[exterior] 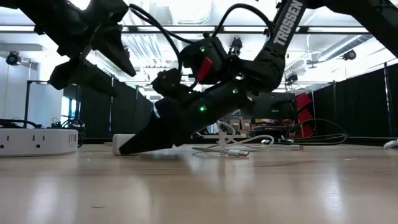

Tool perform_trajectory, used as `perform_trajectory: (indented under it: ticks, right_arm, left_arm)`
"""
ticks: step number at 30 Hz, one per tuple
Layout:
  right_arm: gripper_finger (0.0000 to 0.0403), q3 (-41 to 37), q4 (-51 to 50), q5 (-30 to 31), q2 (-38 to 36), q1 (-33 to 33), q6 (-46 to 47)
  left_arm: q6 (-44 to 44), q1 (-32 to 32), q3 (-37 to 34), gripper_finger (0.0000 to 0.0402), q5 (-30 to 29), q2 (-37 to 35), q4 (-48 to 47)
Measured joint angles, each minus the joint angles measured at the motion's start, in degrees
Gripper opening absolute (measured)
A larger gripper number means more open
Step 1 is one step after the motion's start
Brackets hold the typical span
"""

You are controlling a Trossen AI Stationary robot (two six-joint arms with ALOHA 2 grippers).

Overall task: Insert USB
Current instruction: Insert the white charger adapter into the top white outlet extension

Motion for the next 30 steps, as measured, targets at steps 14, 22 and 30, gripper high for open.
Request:
perform_trajectory:
  ticks: [14, 22, 30]
  right_arm:
    - [0.0141, -0.2, -2.4, -0.1, -1.1, 0.2, -2.1]
    - [0.0141, -0.2, -4.6, -0.2, -4.6, -0.1, -5.4]
    - [0.0141, -0.3, -11.3, 4.4, -9.8, -0.3, -12.1]
  left_arm:
    - [0.1, -0.1, 0.0, 0.0275, 0.9, 0.0, -2.0]
    - [1.4, -0.6, 0.0, 0.0275, 2.1, 0.2, -6.1]
    - [1.4, -0.6, 0.0, 0.0275, 0.8, 3.8, -2.7]
